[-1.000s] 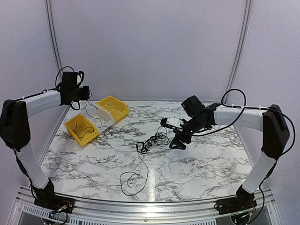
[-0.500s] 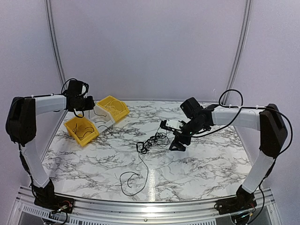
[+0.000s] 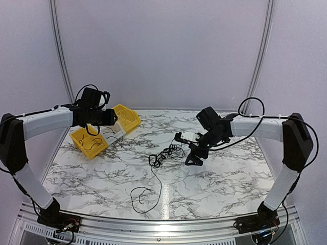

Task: Untangle the cables

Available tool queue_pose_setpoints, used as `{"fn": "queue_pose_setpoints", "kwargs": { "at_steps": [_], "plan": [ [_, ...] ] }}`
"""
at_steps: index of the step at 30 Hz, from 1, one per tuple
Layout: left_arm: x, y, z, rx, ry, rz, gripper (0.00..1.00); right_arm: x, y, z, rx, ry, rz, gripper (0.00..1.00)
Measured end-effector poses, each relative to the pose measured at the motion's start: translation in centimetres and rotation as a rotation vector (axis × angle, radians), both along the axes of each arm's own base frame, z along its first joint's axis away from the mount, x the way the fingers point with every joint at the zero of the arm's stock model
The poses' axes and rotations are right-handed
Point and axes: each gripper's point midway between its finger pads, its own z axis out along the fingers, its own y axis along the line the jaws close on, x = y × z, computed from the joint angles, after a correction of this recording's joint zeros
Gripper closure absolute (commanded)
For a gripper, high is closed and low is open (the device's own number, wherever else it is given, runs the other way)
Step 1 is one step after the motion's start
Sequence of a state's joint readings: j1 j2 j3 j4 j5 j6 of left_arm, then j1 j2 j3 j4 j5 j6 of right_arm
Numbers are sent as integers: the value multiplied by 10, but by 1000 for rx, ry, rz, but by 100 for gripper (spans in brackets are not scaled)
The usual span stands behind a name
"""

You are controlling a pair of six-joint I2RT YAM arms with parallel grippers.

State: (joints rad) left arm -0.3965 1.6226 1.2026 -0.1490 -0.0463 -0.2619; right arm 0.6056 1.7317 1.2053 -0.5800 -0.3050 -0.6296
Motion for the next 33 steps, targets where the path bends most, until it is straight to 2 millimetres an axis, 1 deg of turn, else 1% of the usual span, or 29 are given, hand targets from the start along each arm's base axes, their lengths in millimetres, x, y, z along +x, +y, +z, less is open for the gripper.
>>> {"fn": "queue_pose_setpoints", "kwargs": {
  "at_steps": [2,5,8,11,14,19,22,25,28,33],
  "plan": [
    [-10,-14,-10,37,27,-42,52,0,0,0,-1,1,0,2],
    [-20,-23,-31,134,63,-92,51,-1,0,-1,-3,4,1,1],
    [-26,-23,-55,279,107,-130,48,-1,0,0,-1,6,2,1],
    [-25,-13,-72,436,136,-154,48,-2,0,0,1,7,3,1],
    [-19,-2,-76,550,142,-159,47,-2,0,0,1,9,4,2],
    [-14,11,-74,673,140,-162,47,-3,-1,-2,-4,18,4,1],
    [-9,12,-77,709,141,-173,48,-5,-1,-5,-8,27,8,1],
    [-3,10,-84,741,152,-192,49,-6,-1,-8,-13,35,9,1],
    [-2,9,-92,764,173,-211,50,-6,-1,-8,-11,40,11,1],
    [-1,9,-99,785,197,-235,50,-7,-1,-8,-10,40,12,2]
  ]
}}
